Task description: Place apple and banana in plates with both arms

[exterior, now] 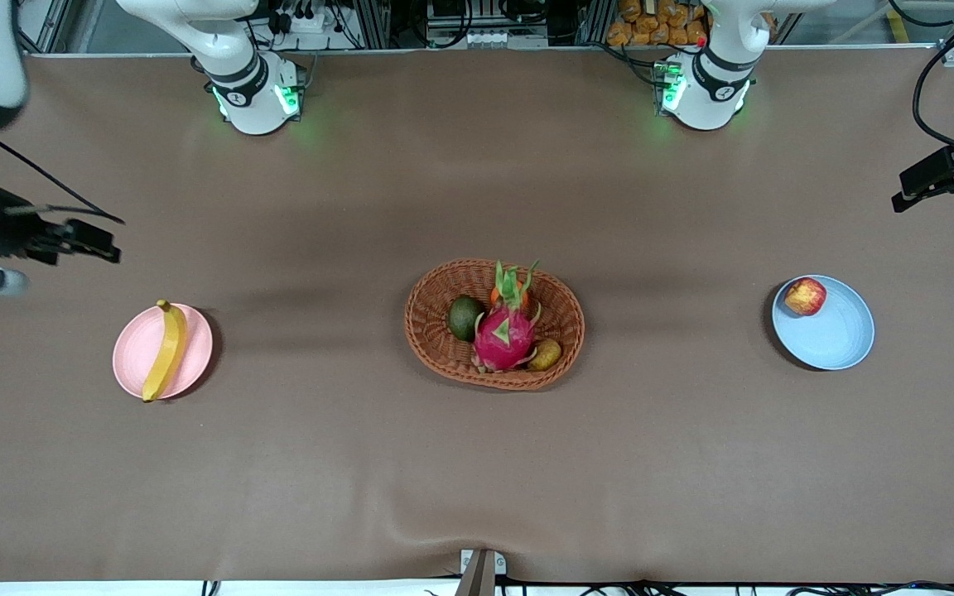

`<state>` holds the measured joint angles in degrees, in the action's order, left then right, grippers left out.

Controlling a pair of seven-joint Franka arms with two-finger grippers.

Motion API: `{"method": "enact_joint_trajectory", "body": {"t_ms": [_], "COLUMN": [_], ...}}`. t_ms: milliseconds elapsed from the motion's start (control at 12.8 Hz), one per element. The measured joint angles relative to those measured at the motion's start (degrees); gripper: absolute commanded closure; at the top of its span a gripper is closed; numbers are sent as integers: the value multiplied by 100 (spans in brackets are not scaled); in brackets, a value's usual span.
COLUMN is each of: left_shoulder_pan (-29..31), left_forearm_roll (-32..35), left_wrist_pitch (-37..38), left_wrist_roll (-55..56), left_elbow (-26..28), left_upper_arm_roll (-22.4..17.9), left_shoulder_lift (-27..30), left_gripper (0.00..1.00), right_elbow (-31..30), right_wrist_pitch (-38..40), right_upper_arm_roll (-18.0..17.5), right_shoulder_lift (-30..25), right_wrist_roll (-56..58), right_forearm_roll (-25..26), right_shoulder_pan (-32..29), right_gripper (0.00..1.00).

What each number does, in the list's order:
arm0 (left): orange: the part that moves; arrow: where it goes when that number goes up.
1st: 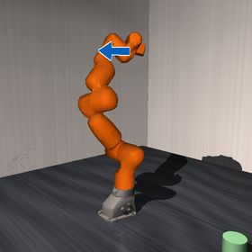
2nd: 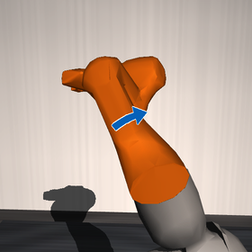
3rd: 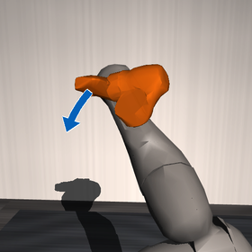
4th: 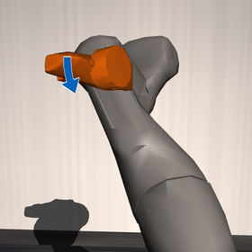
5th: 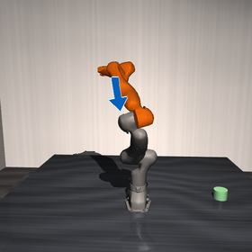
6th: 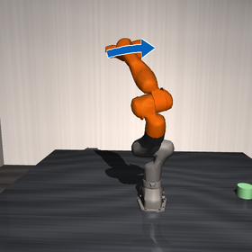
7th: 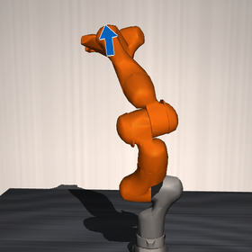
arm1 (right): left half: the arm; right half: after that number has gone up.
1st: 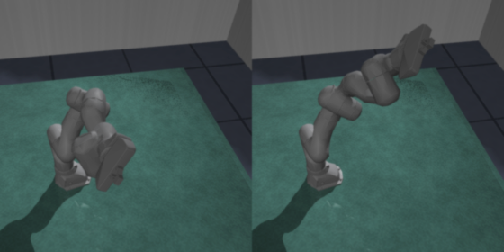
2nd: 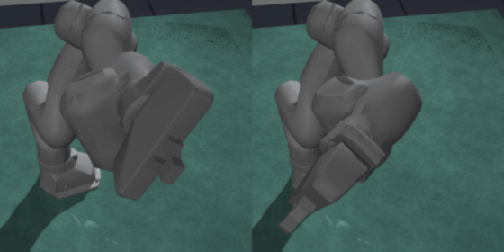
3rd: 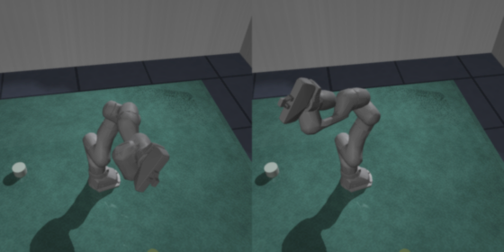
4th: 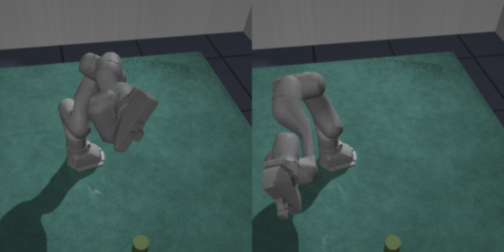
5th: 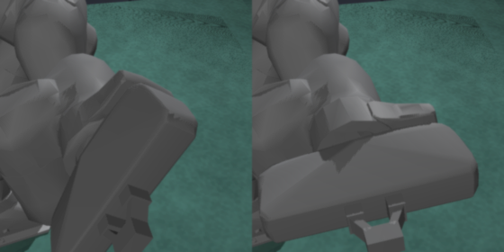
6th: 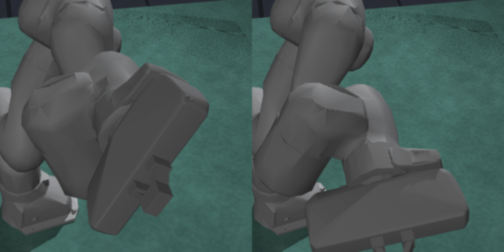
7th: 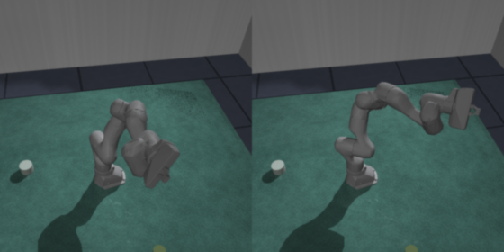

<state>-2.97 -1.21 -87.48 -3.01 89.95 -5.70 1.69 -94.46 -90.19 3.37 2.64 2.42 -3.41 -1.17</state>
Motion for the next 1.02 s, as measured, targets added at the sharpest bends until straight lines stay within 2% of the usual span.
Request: {"method": "enact_joint_trajectory", "body": {"t_ms": [157,313,548,1017], "left_shoulder_pan": [-1,-5,-6,-6], "left_forearm_roll": [0,0,0,0], "left_wrist_pitch": [0,0,0,0], "left_wrist_roll": [0,0,0,0], "left_elbow": [1,1,2,3], "left_upper_arm_roll": [1,6,7,7], "left_shoulder_lift": [0,0,-2,-10], "left_gripper": [0,0,0,0], "right_elbow": [429,637,639,625], "right_wrist_pitch": [576,810,828,792], "right_upper_arm_roll": [9,0,-11,-14], "right_shoulder_lift": [-29,-187,-420,-423], "right_wrist_roll": [-230,-470,-517,-517], "right_forearm_roll": [-2,5,190,252], "right_shoulder_pan": [-15,-14,-14,-14], "right_gripper": [0,0,0,0]}}
